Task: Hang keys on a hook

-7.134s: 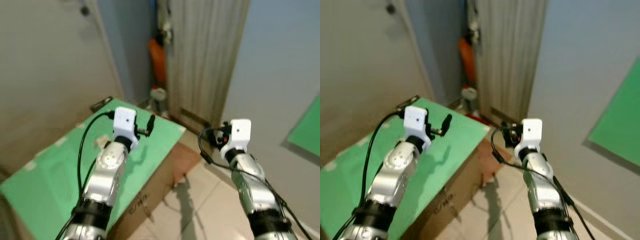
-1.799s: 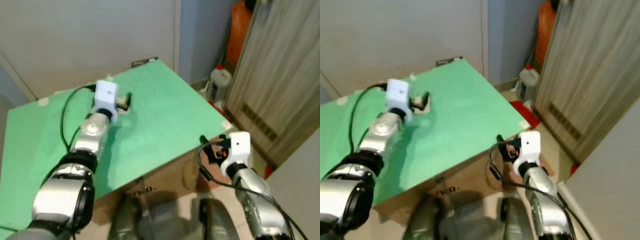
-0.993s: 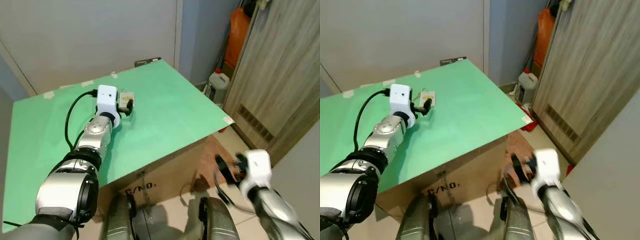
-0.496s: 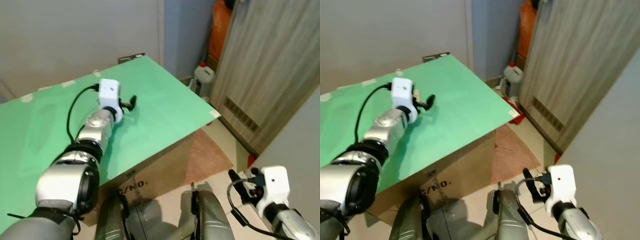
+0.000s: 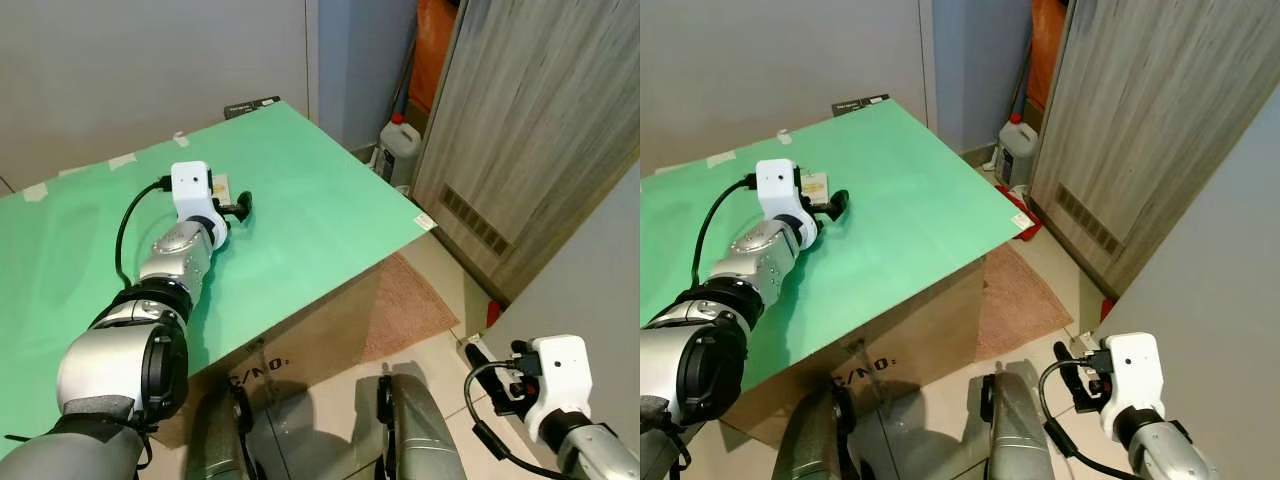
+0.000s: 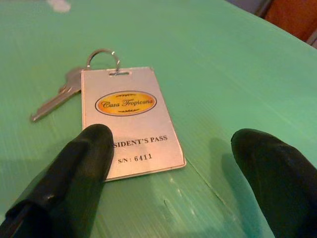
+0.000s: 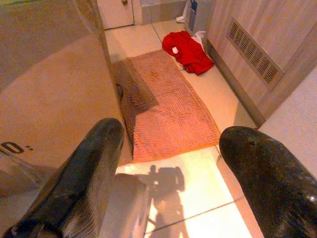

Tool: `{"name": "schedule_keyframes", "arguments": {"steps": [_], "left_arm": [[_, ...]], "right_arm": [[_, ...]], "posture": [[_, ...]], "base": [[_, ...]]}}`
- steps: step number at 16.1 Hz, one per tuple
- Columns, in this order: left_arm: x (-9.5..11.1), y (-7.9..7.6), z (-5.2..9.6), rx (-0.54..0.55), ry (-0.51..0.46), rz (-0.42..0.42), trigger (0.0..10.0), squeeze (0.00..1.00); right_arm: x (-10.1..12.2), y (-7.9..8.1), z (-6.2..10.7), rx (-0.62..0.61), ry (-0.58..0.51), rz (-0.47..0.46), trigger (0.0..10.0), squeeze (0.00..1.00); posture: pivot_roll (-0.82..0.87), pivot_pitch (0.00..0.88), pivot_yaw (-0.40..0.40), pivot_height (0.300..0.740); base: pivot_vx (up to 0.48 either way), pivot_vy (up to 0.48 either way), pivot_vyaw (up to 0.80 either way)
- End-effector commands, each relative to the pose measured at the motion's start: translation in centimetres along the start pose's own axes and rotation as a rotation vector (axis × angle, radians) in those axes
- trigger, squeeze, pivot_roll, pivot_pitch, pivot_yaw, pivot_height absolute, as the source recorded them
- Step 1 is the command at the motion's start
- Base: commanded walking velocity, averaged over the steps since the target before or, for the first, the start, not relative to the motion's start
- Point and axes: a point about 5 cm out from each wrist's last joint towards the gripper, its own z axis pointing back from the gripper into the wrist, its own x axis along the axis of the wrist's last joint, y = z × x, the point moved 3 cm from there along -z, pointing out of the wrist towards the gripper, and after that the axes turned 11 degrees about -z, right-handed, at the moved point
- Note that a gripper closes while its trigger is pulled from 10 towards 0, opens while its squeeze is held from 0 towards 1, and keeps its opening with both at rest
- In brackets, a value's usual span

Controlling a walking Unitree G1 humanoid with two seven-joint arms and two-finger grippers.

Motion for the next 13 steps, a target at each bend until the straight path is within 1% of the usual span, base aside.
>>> {"name": "schedule_keyframes", "arguments": {"steps": [1,2,3,4,7,9,10,11,12,13], "left_arm": [[-1.3,0.5,0.2,0.010,0.051,0.069,10.0,0.00],[-1.5,0.3,0.2,0.006,0.061,0.120,10.0,0.00],[-1.7,0.1,0.2,-0.007,0.068,0.148,10.0,0.00],[-1.9,-0.2,0.2,-0.017,0.083,0.207,10.0,0.00],[-2.1,-0.5,0.2,-0.033,0.107,0.239,10.0,0.00],[-2.0,-1.4,0.1,-0.078,0.116,0.229,10.0,0.00],[-2.1,-1.5,0.1,-0.082,0.116,0.222,10.0,0.00],[-2.3,-2.0,0.2,-0.113,0.126,0.205,10.0,0.00],[-2.7,-2.7,0.2,-0.140,0.137,0.213,10.0,0.00],[-3.0,-3.1,0.3,-0.158,0.144,0.220,10.0,0.00]], "right_arm": [[0.2,-0.3,0.5,-0.002,0.008,0.005,10.0,0.00],[0.2,-0.4,0.7,-0.005,0.012,0.006,10.0,0.00],[0.2,-0.4,0.7,-0.009,0.013,0.006,10.0,0.00],[0.3,-0.5,0.8,-0.015,0.014,0.004,10.0,0.00],[0.2,-0.5,0.7,-0.023,0.016,-0.005,10.0,0.00],[0.0,-0.1,-0.2,-0.014,0.014,-0.020,10.0,0.00],[0.0,0.1,-0.4,-0.011,0.013,-0.022,10.0,0.00],[0.1,0.7,-1.1,0.010,0.008,-0.029,10.0,0.00],[0.1,1.1,-1.7,0.026,0.006,-0.034,10.0,0.00],[0.2,1.4,-2.1,0.037,0.005,-0.037,10.0,0.00]], "posture": [[-0.38,0.094,0.019,0.574],[-0.39,0.095,0.020,0.574],[-0.39,0.094,0.023,0.574],[-0.40,0.095,0.028,0.574],[-0.38,0.092,0.037,0.574],[-0.33,0.082,0.044,0.574],[-0.33,0.079,0.044,0.574],[-0.30,0.074,0.045,0.574],[-0.27,0.064,0.040,0.574],[-0.27,0.064,0.040,0.574]], "base": [[0.000,0.000,0.00],[0.000,0.000,0.00],[0.000,0.000,0.00],[0.000,0.000,0.00],[0.000,0.000,0.00],[0.000,0.000,0.00],[0.000,0.000,0.00],[0.000,0.000,0.00],[0.000,0.000,0.00],[0.000,0.000,0.00]]}}
